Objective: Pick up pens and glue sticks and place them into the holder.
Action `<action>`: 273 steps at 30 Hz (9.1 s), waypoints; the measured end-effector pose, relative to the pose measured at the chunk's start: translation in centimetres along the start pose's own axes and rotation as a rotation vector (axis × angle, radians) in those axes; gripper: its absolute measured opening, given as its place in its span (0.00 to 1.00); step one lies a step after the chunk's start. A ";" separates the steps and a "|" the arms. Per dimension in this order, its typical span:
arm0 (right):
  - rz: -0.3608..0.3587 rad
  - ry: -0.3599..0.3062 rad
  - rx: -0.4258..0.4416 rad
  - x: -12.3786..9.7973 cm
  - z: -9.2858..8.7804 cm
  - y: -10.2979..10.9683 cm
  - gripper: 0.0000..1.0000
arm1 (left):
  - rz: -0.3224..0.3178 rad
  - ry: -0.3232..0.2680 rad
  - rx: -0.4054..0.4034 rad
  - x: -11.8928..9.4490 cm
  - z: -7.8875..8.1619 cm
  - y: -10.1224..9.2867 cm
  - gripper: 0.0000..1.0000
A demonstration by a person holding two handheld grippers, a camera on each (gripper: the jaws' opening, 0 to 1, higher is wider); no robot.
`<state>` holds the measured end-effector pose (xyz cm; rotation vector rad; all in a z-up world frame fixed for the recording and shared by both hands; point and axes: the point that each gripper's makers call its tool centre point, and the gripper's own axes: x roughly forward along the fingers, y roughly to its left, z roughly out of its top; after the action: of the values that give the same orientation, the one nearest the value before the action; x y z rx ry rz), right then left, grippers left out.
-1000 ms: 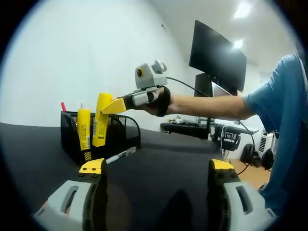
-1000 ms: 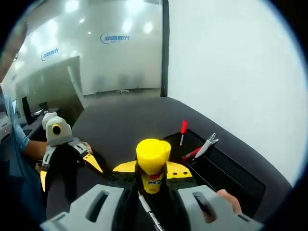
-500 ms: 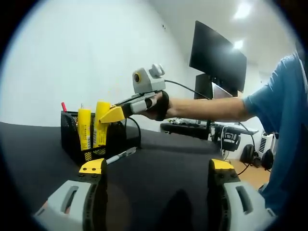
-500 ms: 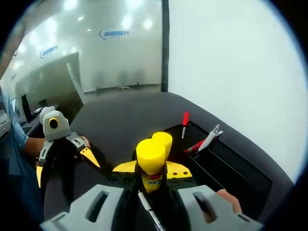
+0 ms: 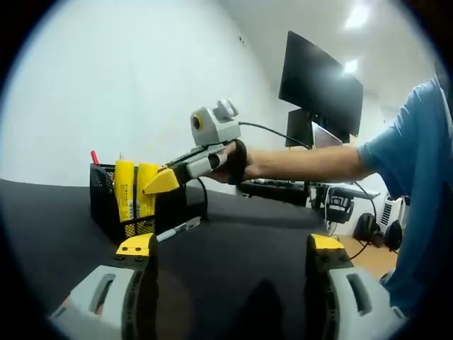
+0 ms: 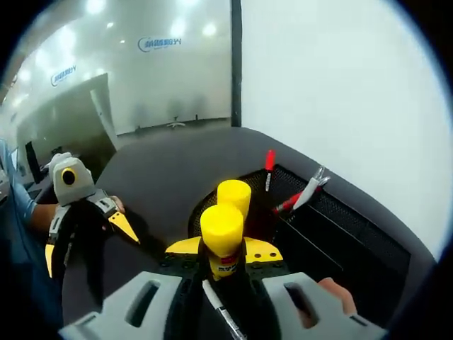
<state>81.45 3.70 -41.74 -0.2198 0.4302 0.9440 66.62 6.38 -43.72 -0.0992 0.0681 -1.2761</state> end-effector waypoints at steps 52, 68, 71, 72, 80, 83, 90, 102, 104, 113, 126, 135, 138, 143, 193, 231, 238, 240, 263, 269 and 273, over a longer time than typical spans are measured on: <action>-0.304 -0.369 0.138 -14.6 -6.2 4.1 0.34 | 0.040 -0.012 -0.076 -0.2 0.2 0.8 0.81; -0.320 -0.357 0.178 -14.2 -11.0 4.0 0.41 | 0.080 0.005 -0.105 0.0 0.1 3.2 0.78; -0.321 -0.342 0.149 -14.2 -11.2 4.2 0.41 | 0.086 0.006 -0.108 0.0 0.1 3.0 0.78; -0.318 -0.358 0.152 -14.3 -11.0 4.4 0.41 | 0.088 0.005 -0.109 0.0 0.1 3.0 0.78; -0.313 -0.364 0.135 -14.4 -11.0 4.7 0.40 | 0.114 0.034 -0.101 0.1 -0.5 2.4 0.75; -0.302 -0.389 0.161 -14.9 -10.9 4.7 0.37 | 0.139 0.007 -0.120 0.1 0.2 2.5 0.68; -0.299 -0.467 0.238 -16.1 -10.1 3.8 0.35 | 0.275 0.095 -0.054 1.7 -0.6 3.2 0.58; -0.294 -0.495 0.256 -16.3 -9.7 3.6 0.32 | 0.453 0.254 -0.163 5.0 -2.7 6.0 0.49; -0.292 -0.499 0.258 -16.4 -9.7 3.6 0.32 | 0.462 0.281 -0.165 5.3 -3.3 6.1 0.49; -0.287 -0.524 0.267 -16.7 -9.4 3.6 0.31 | 0.498 0.301 -0.176 6.2 -4.2 6.9 0.51; -0.286 -0.523 0.267 -16.7 -9.5 3.4 0.30 | 0.482 0.318 -0.174 6.7 -4.1 7.0 0.49; -0.288 -0.528 0.273 -16.8 -9.5 3.5 0.30 | 0.423 0.334 -0.158 6.6 -4.4 4.6 0.45; -0.288 -0.529 0.274 -16.8 -9.5 3.5 0.29 | 0.408 0.342 -0.145 6.5 -4.3 4.2 0.44; -0.289 -0.528 0.277 -16.7 -9.5 3.6 0.29 | 0.409 0.328 -0.126 6.1 -3.6 5.4 0.43; -0.288 -0.551 0.308 -17.0 -9.4 3.5 0.28 | 0.130 0.353 0.037 3.4 0.0 1.4 0.03; -0.391 -0.465 -0.036 -10.4 -0.6 11.7 0.17 | 0.146 0.211 0.105 4.9 8.9 -2.4 0.02; -0.426 -0.471 -0.001 -10.1 -0.2 11.1 0.10 | 0.134 0.208 0.113 5.1 9.0 -2.6 0.02; -0.439 -0.479 0.009 -10.4 -0.1 11.2 0.06 | 0.131 0.208 0.113 5.2 8.9 -2.7 0.02; -0.447 -0.473 0.084 -11.7 -0.8 10.3 0.05 | 0.156 0.070 0.103 2.9 11.3 -1.3 0.11; -0.454 -0.478 0.104 -12.7 -0.7 10.0 0.05 | 0.164 0.017 0.089 1.7 10.6 -0.8 0.17; -0.466 -0.470 0.102 -13.4 -0.5 10.2 0.05 | 0.158 0.017 0.073 1.0 8.9 -0.9 0.24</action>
<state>66.10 -0.46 -36.15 0.0021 -0.0133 0.4888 67.04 5.50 -34.72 -0.0200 0.0431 -1.1200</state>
